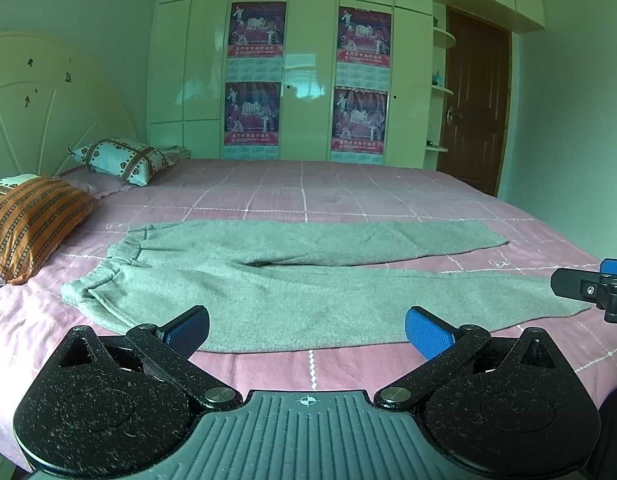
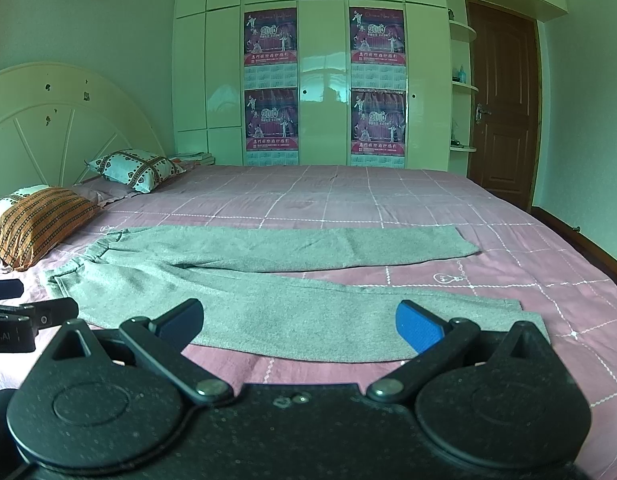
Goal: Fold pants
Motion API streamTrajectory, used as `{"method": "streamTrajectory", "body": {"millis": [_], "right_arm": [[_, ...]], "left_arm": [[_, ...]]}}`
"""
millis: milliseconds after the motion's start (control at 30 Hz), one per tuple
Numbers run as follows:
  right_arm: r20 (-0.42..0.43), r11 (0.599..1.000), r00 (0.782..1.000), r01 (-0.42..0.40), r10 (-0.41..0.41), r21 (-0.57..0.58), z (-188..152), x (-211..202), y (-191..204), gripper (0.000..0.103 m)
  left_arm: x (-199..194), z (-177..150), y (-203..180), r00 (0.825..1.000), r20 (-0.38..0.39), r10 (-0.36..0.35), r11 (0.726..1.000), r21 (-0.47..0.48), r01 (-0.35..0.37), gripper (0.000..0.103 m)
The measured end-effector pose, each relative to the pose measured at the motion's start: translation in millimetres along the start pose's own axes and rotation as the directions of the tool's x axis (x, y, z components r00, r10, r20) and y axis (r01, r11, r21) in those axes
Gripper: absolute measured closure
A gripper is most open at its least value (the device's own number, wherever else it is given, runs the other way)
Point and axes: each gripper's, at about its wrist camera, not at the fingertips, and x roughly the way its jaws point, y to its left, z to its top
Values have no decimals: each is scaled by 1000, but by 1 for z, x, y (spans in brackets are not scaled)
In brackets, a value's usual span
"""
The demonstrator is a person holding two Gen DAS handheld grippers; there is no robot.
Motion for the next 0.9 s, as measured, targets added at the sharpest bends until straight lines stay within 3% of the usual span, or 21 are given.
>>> {"method": "streamTrajectory", "body": {"millis": [900], "right_arm": [[1, 1000, 1000, 0, 0, -2, -1, 0, 0, 6]], "left_arm": [[0, -1, -1, 1000, 1, 0, 1000, 3, 0, 0]]}}
